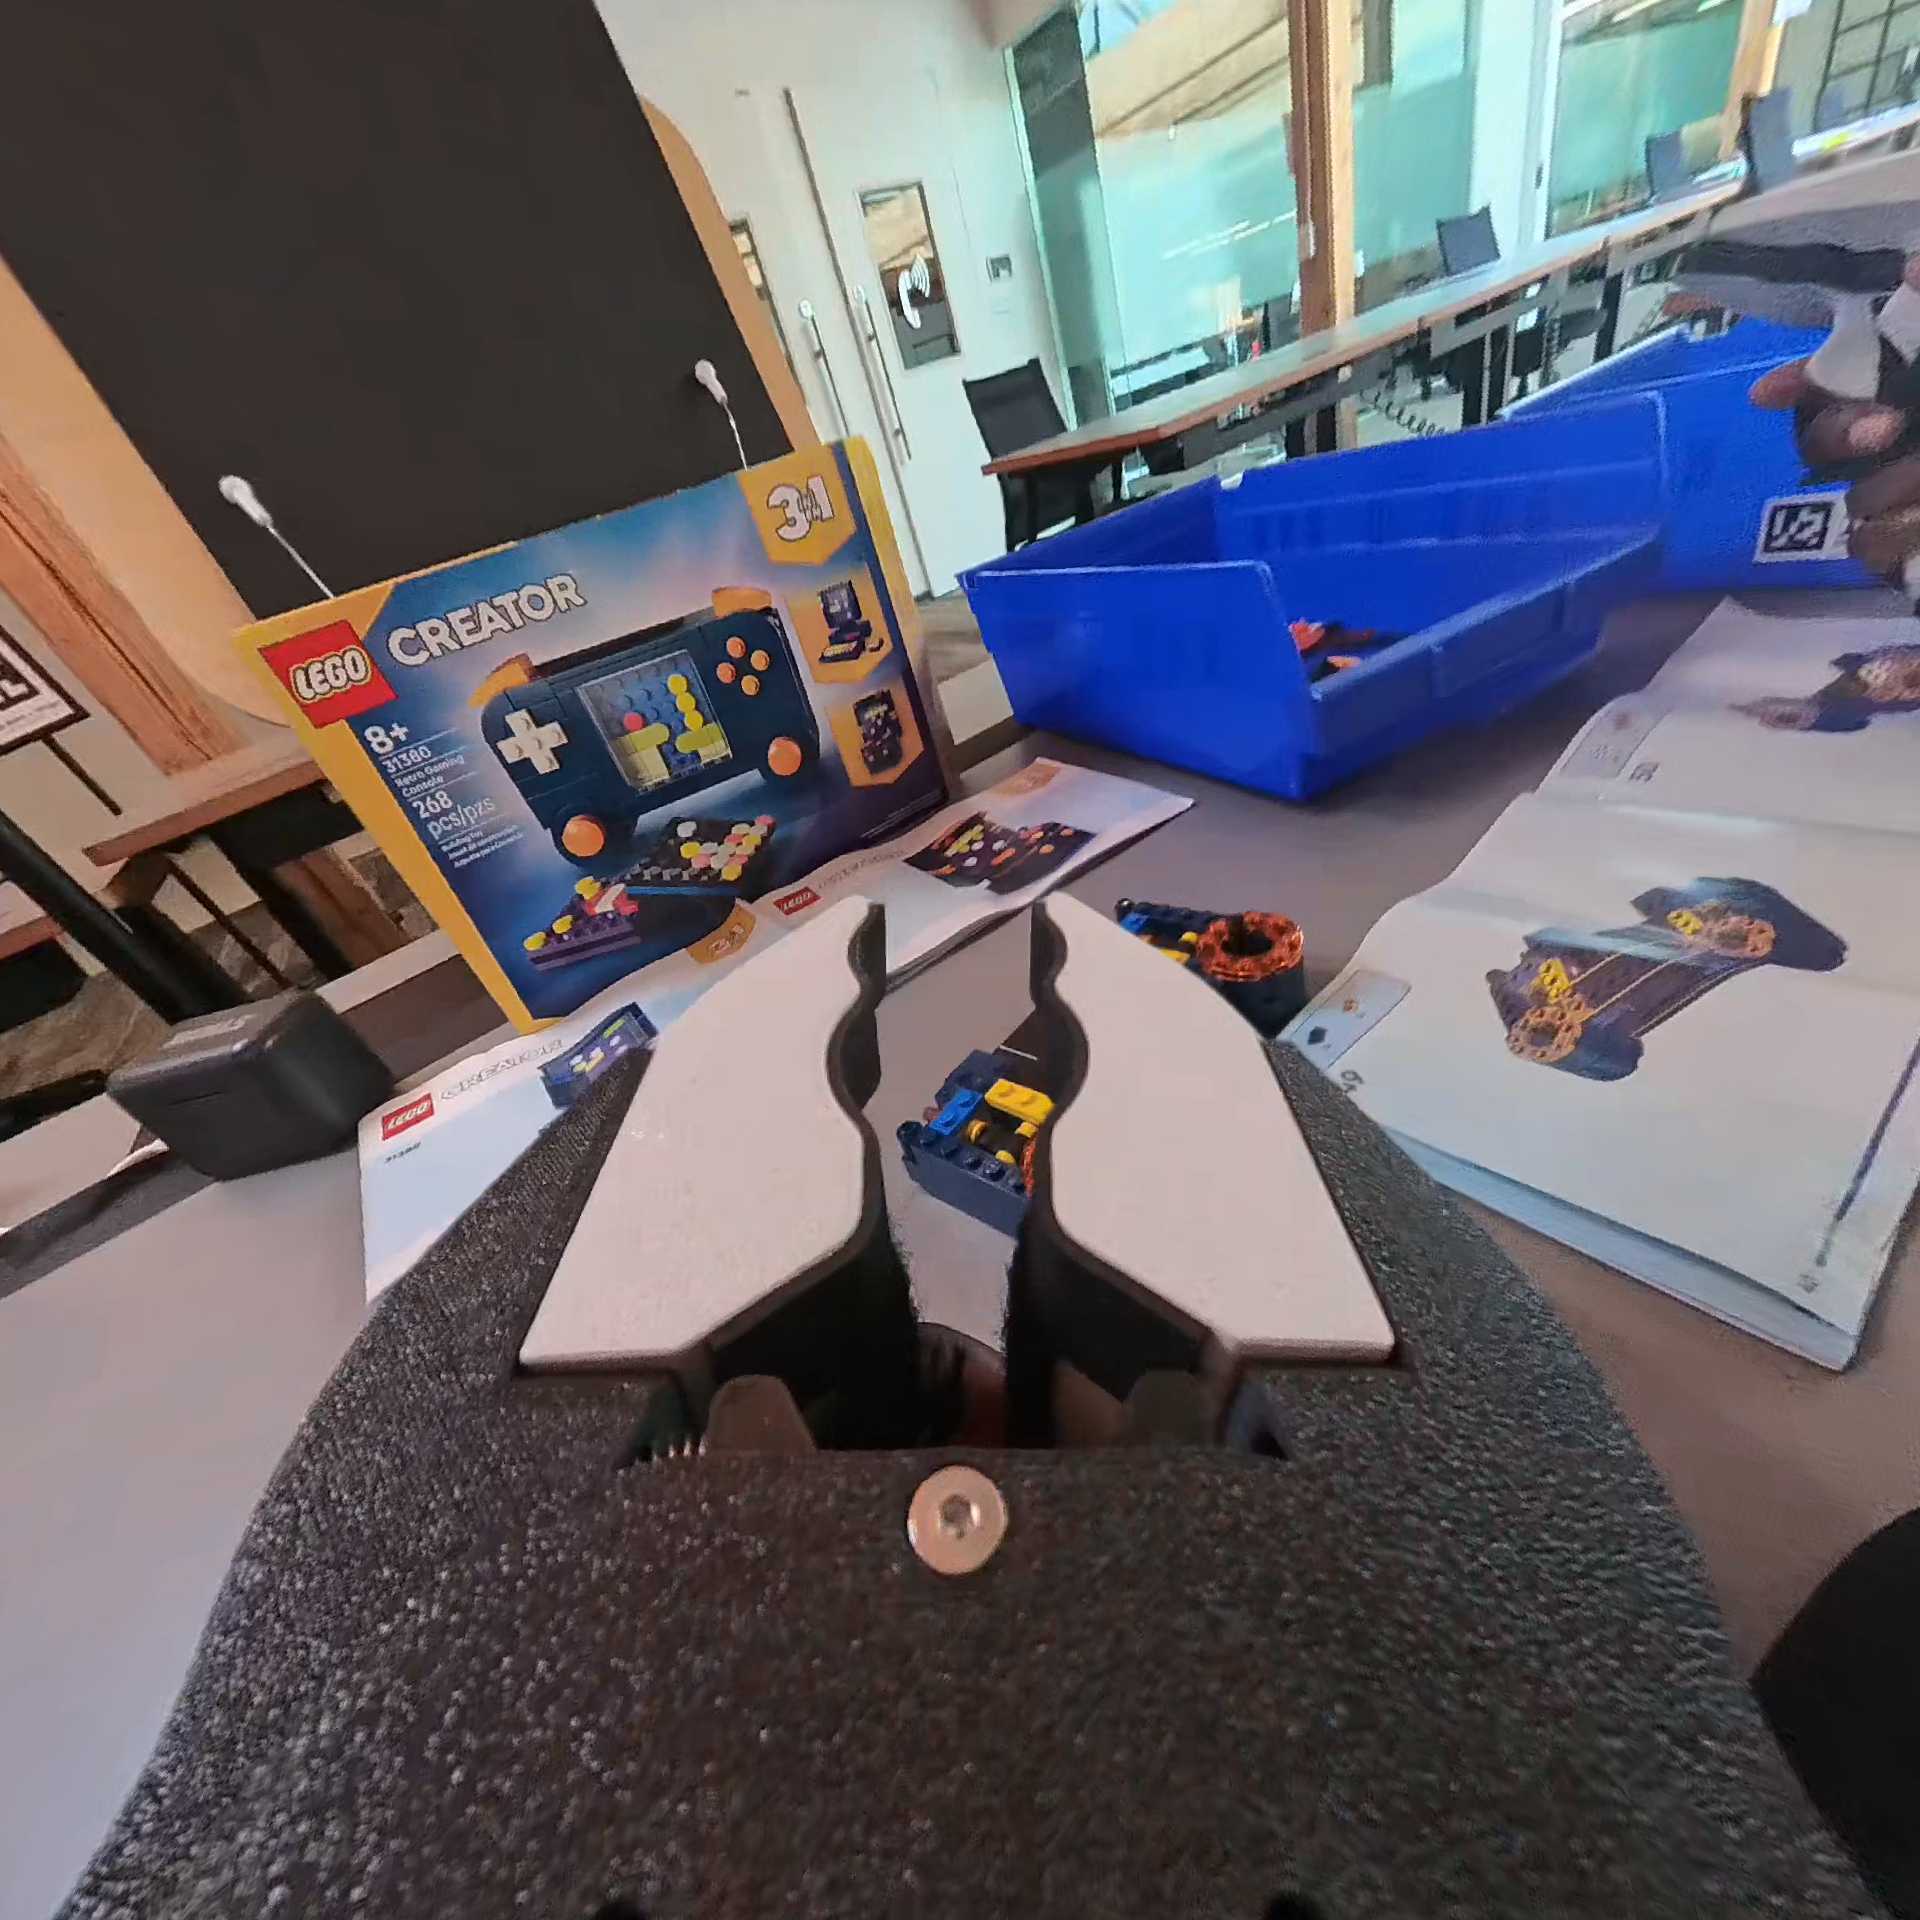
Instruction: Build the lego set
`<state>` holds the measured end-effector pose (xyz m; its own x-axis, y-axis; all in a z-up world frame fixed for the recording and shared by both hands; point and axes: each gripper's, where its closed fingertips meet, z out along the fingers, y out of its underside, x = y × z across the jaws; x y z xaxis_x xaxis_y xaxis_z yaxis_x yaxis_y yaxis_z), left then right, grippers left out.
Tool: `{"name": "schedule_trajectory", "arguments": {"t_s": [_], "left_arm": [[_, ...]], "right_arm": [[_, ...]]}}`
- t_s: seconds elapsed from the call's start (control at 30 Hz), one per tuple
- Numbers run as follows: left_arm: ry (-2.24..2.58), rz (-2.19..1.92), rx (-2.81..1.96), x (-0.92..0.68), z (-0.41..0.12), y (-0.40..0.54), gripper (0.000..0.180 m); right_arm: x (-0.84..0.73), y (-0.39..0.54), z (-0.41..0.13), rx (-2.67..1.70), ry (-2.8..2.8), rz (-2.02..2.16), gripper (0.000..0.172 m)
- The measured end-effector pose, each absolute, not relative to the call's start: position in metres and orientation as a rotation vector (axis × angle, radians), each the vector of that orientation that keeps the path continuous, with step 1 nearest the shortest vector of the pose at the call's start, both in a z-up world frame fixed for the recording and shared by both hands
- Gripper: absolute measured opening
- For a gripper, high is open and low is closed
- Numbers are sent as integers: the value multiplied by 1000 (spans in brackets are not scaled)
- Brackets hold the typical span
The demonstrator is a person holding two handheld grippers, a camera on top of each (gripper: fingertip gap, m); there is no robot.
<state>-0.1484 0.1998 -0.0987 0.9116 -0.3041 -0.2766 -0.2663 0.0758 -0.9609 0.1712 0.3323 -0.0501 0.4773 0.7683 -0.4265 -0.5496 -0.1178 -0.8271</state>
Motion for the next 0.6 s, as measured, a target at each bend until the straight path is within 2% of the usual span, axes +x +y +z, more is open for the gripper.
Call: {"name": "schedule_trajectory", "arguments": {"t_s": [0.3,0.6], "left_arm": [[216,-81,-1522,-185,-97,205,26],[163,-144,-1546,-190,-103,207,26]], "right_arm": [[103,320,-96,-1535,-485,1186,25],[73,304,-133,-1695,-794,1018,33]]}}
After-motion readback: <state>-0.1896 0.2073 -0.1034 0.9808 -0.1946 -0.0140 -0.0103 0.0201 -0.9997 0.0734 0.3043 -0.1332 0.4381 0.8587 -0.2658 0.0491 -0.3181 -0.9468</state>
